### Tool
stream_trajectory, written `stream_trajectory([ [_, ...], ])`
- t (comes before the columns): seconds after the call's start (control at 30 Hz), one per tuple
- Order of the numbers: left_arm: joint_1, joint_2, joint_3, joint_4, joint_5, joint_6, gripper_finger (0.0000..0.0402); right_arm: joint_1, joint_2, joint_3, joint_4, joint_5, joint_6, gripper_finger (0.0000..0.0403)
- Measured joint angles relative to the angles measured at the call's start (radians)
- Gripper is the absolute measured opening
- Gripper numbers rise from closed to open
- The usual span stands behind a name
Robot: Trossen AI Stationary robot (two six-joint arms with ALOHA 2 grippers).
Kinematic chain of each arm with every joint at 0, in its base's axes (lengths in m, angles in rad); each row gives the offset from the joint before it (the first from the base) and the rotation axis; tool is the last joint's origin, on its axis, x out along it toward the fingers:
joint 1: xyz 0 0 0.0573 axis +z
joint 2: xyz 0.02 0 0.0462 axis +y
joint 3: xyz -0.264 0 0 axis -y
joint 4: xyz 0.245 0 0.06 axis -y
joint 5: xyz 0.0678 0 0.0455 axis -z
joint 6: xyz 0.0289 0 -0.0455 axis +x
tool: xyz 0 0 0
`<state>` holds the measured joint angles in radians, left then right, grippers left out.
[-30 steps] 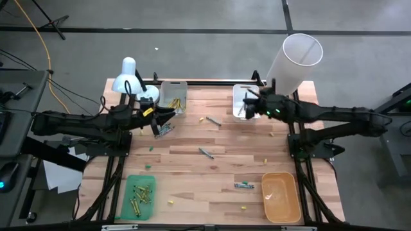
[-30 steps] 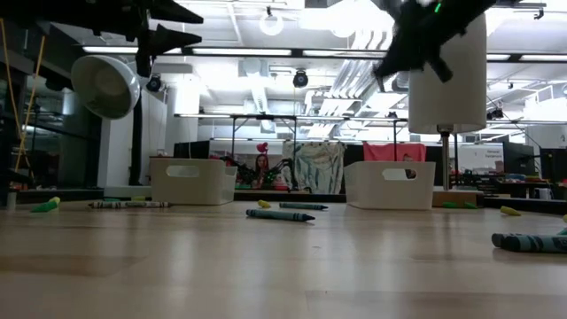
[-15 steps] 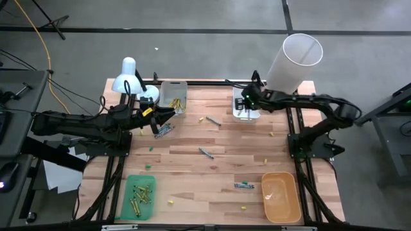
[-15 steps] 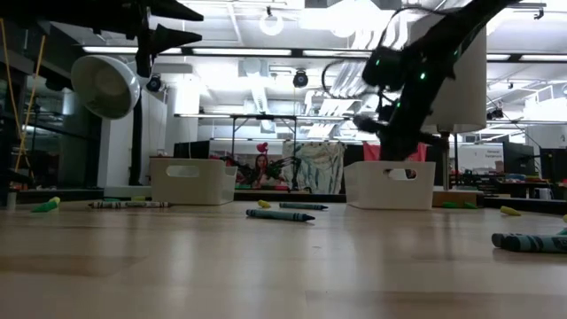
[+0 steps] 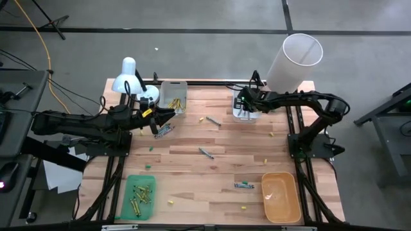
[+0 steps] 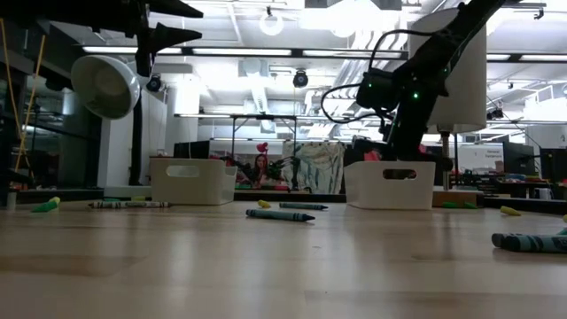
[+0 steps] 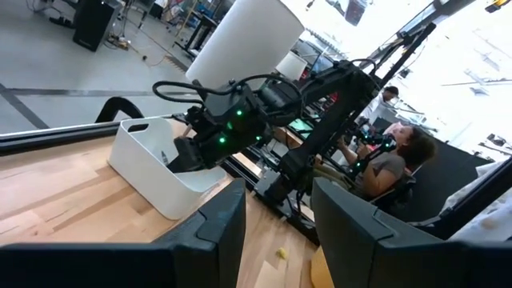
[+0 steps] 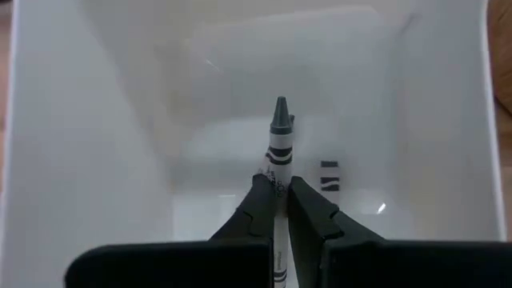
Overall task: Sort crayons
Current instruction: Put the gray crayon into the white bin
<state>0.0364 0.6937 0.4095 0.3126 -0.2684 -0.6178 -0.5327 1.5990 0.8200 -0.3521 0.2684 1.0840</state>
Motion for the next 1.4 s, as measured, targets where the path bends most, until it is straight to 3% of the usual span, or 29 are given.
stream_trajectory([
  [0.23, 0.0, 0.0, 0.0, 0.0, 0.0, 0.0, 0.0131, 0.0, 0.0, 0.0, -0.028, 0.0, 0.067, 0.0033],
  [0.6, 0.0, 0.0, 0.0, -0.001, 0.0, 0.0, 0.0131, -0.002, -0.003, 0.0, -0.024, -0.034, 0.086, 0.0123],
  [0.77, 0.0, 0.0, 0.0, -0.001, 0.0, 0.0, 0.0131, -0.004, -0.086, 0.0, -0.01, -0.033, -0.074, 0.0149],
  [0.97, 0.001, 0.0, 0.0, -0.002, -0.002, 0.0, 0.0131, 0.013, -0.314, 0.0, -0.009, 0.0, -0.267, 0.0154],
  [1.2, 0.001, 0.0, 0.0, -0.002, -0.004, 0.0, 0.0131, 0.185, -0.591, 0.0, 0.084, -0.118, -0.411, 0.0154],
  [1.4, 0.001, 0.0, 0.0, -0.002, -0.004, 0.001, 0.0131, 0.427, -0.68, 0.0, 0.3, -0.193, -0.459, 0.0154],
])
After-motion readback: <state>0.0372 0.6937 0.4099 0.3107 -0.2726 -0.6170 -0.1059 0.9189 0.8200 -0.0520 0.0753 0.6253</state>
